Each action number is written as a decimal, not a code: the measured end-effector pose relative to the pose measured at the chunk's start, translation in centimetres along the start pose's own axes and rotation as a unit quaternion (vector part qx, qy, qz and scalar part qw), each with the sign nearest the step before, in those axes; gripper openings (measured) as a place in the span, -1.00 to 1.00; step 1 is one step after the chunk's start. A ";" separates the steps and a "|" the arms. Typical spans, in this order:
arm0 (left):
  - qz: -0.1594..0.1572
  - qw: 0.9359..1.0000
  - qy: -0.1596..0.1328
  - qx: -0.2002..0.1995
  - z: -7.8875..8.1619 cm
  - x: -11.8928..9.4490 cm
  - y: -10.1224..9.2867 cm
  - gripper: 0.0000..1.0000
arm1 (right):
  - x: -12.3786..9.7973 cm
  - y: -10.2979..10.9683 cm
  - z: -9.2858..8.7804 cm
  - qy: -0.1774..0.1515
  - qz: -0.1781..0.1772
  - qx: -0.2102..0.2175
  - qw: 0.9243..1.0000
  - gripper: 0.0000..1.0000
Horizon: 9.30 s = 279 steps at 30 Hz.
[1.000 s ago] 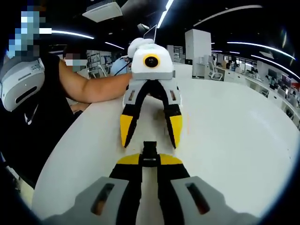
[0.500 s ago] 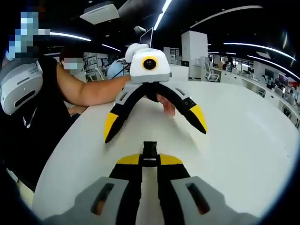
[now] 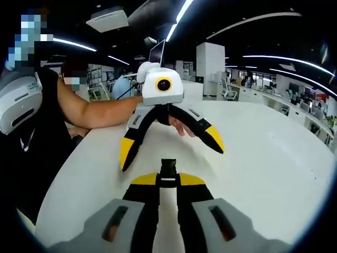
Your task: Snap the two parts of the plastic buckle together until the buckle closes and remains connected.
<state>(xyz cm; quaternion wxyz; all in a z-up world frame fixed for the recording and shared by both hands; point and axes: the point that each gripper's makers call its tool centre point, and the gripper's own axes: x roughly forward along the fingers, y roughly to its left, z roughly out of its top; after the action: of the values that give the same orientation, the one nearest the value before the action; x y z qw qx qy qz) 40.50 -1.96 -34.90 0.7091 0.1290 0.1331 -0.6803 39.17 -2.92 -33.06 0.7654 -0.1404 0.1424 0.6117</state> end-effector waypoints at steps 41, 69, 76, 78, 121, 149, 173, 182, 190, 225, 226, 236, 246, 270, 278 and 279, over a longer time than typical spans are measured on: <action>0.218 0.976 -0.010 -0.004 0.5 -3.6 9.4 0.95 | -2.4 -6.1 2.1 -0.045 -0.156 0.024 0.986 -0.82; 0.224 0.974 -0.018 -0.013 0.9 -3.9 9.5 0.97 | -2.8 -7.6 1.6 -0.034 -0.186 0.042 0.981 -0.82; 0.218 0.976 -0.018 -0.018 0.8 -3.6 9.3 0.98 | -2.9 -8.0 1.5 -0.030 -0.189 0.044 0.981 -0.82; 0.217 0.976 -0.017 -0.018 0.7 -3.5 9.3 0.98 | -2.9 -8.4 1.3 -0.028 -0.190 0.046 0.980 -0.82; 0.226 0.967 0.040 -0.106 -0.5 -2.7 8.0 0.99 | -3.4 -13.3 -0.4 -0.014 -0.280 0.074 0.957 -0.82; 0.230 0.966 0.037 -0.115 -0.9 -2.8 8.5 0.99 | -3.9 -15.5 -2.0 0.005 -0.303 0.083 0.949 -0.82; 0.225 0.967 0.046 -0.112 -1.6 -2.4 8.4 0.99 | -3.3 -16.6 -2.0 0.003 -0.302 0.087 0.949 -0.82; 0.225 0.967 0.046 -0.114 -1.5 -2.4 8.3 0.99 | -3.0 -16.8 -2.6 0.009 -0.302 0.089 0.949 -0.82; 0.229 0.966 0.047 -0.113 -1.5 -2.7 8.4 0.99 | -2.9 -16.7 -2.4 0.003 -0.297 0.093 0.950 -0.82; 0.225 0.966 0.055 -0.112 -2.0 -2.3 8.3 0.99 | -2.2 -18.5 -1.5 0.011 -0.300 0.082 0.950 -0.82; 0.224 0.966 0.055 -0.113 -2.0 -2.3 8.3 0.99 | -2.1 -18.7 -1.6 0.012 -0.300 0.083 0.950 -0.82; 0.229 0.965 0.041 -0.123 -1.8 -2.6 8.8 0.99 | -1.8 -20.4 -2.2 0.017 -0.303 0.092 0.948 -0.82; 0.239 0.962 0.036 -0.123 -1.8 -2.7 9.3 0.99 | -1.5 -22.1 -3.1 0.031 -0.314 0.101 0.943 -0.82; 0.234 0.963 0.041 -0.132 -2.3 -2.5 9.2 0.99 | -0.6 -24.6 -4.1 0.041 -0.320 0.113 0.940 -0.81; 0.232 0.962 0.041 -0.135 -2.5 -2.6 9.2 0.99 | 0.1 -25.5 -4.4 0.045 -0.317 0.118 0.940 -0.81; 0.232 0.963 0.043 -0.134 -2.5 -2.5 9.2 0.99 | 0.1 -25.7 -4.3 0.044 -0.318 0.117 0.940 -0.81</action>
<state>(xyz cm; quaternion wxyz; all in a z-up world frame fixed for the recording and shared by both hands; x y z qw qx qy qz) 49.55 1.70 -36.32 0.8518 0.0890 0.2197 -0.4672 64.04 -9.95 -36.06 0.9240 -0.1146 0.1950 0.3083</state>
